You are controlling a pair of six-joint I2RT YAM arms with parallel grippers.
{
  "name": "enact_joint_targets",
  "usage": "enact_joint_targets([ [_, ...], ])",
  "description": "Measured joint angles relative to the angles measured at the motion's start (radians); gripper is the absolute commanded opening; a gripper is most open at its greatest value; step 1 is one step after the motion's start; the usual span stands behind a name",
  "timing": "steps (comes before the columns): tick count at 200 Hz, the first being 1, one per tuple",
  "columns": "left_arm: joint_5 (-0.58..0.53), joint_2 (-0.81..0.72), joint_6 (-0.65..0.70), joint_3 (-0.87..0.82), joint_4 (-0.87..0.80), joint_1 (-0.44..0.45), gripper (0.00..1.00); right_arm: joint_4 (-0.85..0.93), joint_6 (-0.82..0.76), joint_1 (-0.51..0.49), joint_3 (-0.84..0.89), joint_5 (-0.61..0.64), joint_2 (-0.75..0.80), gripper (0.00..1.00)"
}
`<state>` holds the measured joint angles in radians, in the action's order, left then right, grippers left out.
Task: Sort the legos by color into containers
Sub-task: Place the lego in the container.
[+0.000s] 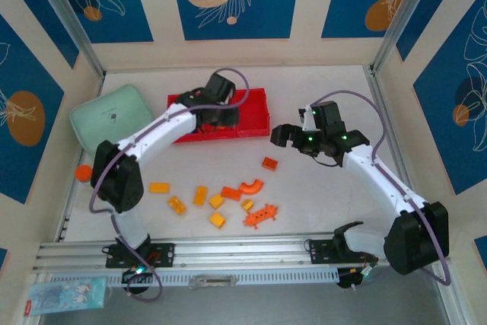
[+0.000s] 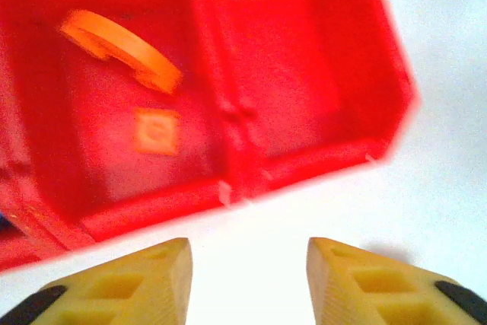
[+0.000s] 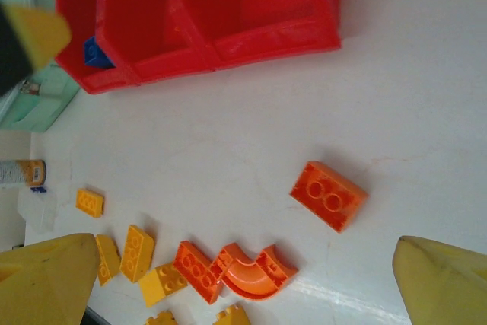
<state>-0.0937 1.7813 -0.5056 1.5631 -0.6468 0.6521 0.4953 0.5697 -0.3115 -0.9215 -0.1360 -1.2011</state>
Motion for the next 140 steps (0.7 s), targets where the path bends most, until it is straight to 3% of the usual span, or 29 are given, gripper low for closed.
enact_joint_targets([
  [31,0.004,-0.037,-0.063,-0.079,0.034,0.134,0.59,0.029,0.003,0.074,0.053,-0.010,0.046,0.99],
  [67,-0.007,0.024,-0.100,-0.079,0.063,0.243,0.69,0.059,0.004,0.143,0.097,-0.026,0.085,0.99],
  [140,-0.058,0.311,-0.114,0.086,0.031,0.307,0.84,0.078,0.007,0.243,0.151,-0.060,0.120,0.99],
])
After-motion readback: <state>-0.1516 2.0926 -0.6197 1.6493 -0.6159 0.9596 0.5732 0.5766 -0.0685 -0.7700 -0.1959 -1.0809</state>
